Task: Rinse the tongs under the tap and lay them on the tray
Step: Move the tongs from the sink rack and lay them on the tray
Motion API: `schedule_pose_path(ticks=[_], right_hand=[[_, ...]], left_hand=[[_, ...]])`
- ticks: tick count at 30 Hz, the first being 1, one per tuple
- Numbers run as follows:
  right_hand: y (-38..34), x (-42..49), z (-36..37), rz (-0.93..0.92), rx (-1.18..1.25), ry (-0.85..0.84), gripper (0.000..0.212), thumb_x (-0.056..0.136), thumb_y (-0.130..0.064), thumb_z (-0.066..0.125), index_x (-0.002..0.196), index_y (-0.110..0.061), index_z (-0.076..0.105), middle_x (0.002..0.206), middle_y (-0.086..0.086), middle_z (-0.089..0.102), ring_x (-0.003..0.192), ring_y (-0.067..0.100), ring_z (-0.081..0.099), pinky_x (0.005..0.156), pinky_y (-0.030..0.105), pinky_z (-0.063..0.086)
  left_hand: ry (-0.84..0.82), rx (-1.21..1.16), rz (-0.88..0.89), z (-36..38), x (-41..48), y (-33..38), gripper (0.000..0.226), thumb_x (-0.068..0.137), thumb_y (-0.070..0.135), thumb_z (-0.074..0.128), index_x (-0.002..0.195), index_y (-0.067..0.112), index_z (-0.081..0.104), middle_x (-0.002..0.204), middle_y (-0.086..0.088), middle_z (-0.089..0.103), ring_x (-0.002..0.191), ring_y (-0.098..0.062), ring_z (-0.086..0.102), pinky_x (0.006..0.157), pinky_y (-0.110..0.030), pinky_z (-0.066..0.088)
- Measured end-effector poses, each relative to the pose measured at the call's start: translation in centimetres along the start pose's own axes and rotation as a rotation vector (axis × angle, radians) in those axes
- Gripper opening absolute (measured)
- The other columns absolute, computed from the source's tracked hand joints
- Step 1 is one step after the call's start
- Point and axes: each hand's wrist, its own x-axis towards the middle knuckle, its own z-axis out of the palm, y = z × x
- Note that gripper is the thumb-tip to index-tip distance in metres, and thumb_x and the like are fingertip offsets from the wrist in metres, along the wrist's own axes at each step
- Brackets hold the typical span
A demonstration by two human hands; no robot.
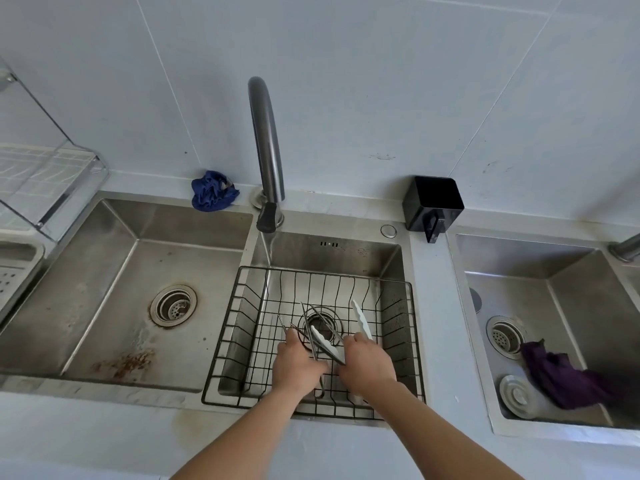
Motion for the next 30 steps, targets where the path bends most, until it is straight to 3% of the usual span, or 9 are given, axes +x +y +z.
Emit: schedule_pose_path(ticks=[6, 9, 10, 12, 13, 19, 21, 26, 30], right_hand=[[0.4, -0.4, -1.3, 0.002, 0.101, 0.056, 0.037, 0.097, -0.020, 0.054, 0.132, -0.011, 0.046, 0.131, 0.010, 0.055, 0.119, 0.029, 0.057, 0.098, 0.037, 0.047], [0.7, -1.1, -2.0, 0.018, 0.173, 0.070, 0.035, 0.097, -0.021, 0.052, 0.130, -0.012, 0.047, 0.126, 0.009, 0.057, 0.112, 0.028, 0.059, 0.092, 0.037, 0.048], [0.8, -1.4, -2.2, 0.021, 0.187, 0.076, 0.035, 0.096, -0.021, 0.052, 0.130, -0.012, 0.047, 0.127, 0.010, 0.057, 0.111, 0.029, 0.060, 0.089, 0.037, 0.048], [0.9, -1.8, -2.6, 0.014, 0.202, 0.088, 0.036, 0.096, -0.021, 0.052, 0.130, -0.012, 0.048, 0.128, 0.010, 0.057, 0.111, 0.030, 0.061, 0.087, 0.037, 0.048], [0.8, -1.9, -2.9, 0.004, 0.210, 0.095, 0.036, 0.096, -0.022, 0.052, 0.131, -0.012, 0.048, 0.128, 0.010, 0.057, 0.110, 0.030, 0.061, 0.086, 0.037, 0.049], [-1.3, -2.3, -5.1, -0.060, 0.244, 0.171, 0.034, 0.094, -0.024, 0.056, 0.126, -0.013, 0.052, 0.124, 0.008, 0.058, 0.105, 0.029, 0.061, 0.078, 0.035, 0.046], [-2.5, -2.3, -6.0, -0.073, 0.241, 0.191, 0.036, 0.094, -0.023, 0.055, 0.128, -0.012, 0.052, 0.125, 0.008, 0.057, 0.106, 0.028, 0.060, 0.077, 0.033, 0.044], [-7.0, -3.2, -7.4, -0.113, 0.191, 0.257, 0.036, 0.094, -0.027, 0.056, 0.127, -0.014, 0.052, 0.117, 0.005, 0.060, 0.108, 0.029, 0.059, 0.088, 0.036, 0.049], [-11.9, -4.3, -7.9, -0.155, 0.174, 0.315, 0.049, 0.097, -0.030, 0.059, 0.143, -0.017, 0.046, 0.128, 0.004, 0.057, 0.112, 0.025, 0.060, 0.083, 0.033, 0.044]], left_hand=[[0.079, -0.116, 0.057, -1.3, -0.5, -0.7, 0.092, 0.081, 0.036, 0.071, 0.157, 0.010, 0.024, 0.139, -0.015, 0.057, 0.114, -0.028, 0.064, 0.093, -0.035, 0.054], [0.127, -0.103, 0.098, -2.7, -1.5, -1.4, 0.096, 0.082, 0.036, 0.070, 0.159, 0.011, 0.019, 0.144, -0.012, 0.052, 0.087, -0.010, 0.065, 0.066, -0.008, 0.051], [0.145, -0.093, 0.112, -3.1, -1.9, -1.6, 0.096, 0.082, 0.036, 0.069, 0.160, 0.013, 0.017, 0.145, -0.011, 0.051, 0.090, -0.010, 0.065, 0.069, -0.008, 0.052], [0.187, -0.059, 0.129, -4.1, -2.5, -1.8, 0.098, 0.083, 0.037, 0.069, 0.160, 0.014, 0.014, 0.150, -0.010, 0.047, 0.118, -0.022, 0.060, 0.095, -0.028, 0.053], [0.213, -0.037, 0.134, -4.6, -2.7, -1.8, 0.098, 0.083, 0.037, 0.069, 0.160, 0.014, 0.013, 0.154, -0.010, 0.042, 0.128, -0.025, 0.054, 0.100, -0.033, 0.049], [0.376, 0.001, 0.180, -8.5, -3.2, -1.9, 0.097, 0.084, 0.037, 0.068, 0.160, 0.021, 0.010, 0.146, -0.008, 0.045, 0.114, -0.026, 0.060, 0.079, -0.031, 0.044], [0.420, 0.021, 0.190, -10.1, -3.3, -2.6, 0.096, 0.084, 0.040, 0.068, 0.159, 0.021, 0.010, 0.145, -0.007, 0.045, 0.113, -0.027, 0.060, 0.078, -0.034, 0.045], [0.515, 0.076, 0.171, -14.5, -4.3, -6.6, 0.100, 0.085, 0.046, 0.067, 0.160, 0.022, 0.004, 0.152, -0.008, 0.041, 0.104, -0.021, 0.062, 0.066, -0.030, 0.046], [0.576, 0.116, 0.164, -18.5, -6.5, -11.5, 0.099, 0.086, 0.045, 0.067, 0.160, 0.021, 0.005, 0.155, -0.008, 0.039, 0.116, -0.027, 0.061, 0.083, -0.039, 0.053]])
